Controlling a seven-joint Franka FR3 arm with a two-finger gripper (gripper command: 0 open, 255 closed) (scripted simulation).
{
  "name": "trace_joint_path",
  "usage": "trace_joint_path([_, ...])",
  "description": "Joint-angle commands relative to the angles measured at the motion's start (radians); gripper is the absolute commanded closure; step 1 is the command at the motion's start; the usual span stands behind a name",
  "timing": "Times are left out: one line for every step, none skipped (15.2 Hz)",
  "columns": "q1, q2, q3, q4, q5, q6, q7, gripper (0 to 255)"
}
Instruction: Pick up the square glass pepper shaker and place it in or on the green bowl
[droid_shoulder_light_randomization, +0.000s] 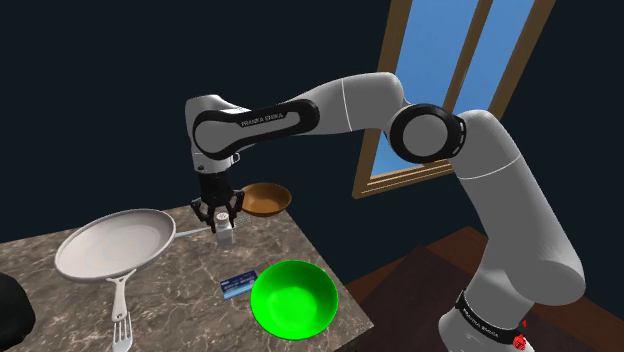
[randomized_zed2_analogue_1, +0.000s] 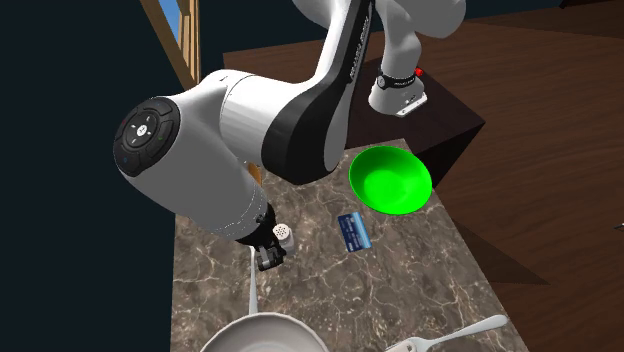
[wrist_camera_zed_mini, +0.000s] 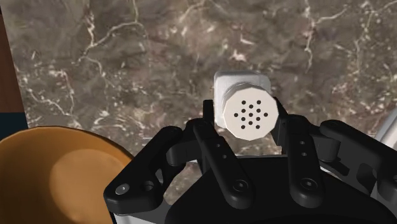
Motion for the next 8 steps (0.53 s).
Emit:
trace_joint_path([0.0,0.0,0.0,-0.001,0.0,0.0,0.0,255])
trace_joint_path([0.0,-0.004,0.001,0.007,0.001,-0.011,0.001,255])
trace_joint_path([0.001,-0.007,0.001,0.014,0.002,-0.022,0.001,255])
trace_joint_path([0.001,-0.011,0.002,0.022,0.003,-0.033,0.002,255])
trace_joint_path([0.002,-0.013,0.003,0.032,0.003,-0.045,0.002,255])
trace_joint_path([0.002,-0.016,0.003,0.041,0.004,-0.057,0.003,255])
trace_joint_path([0.003,-0.018,0.004,0.05,0.004,-0.068,0.003,255])
trace_joint_path([0.004,-0.02,0.004,0.061,0.005,-0.08,0.004,255])
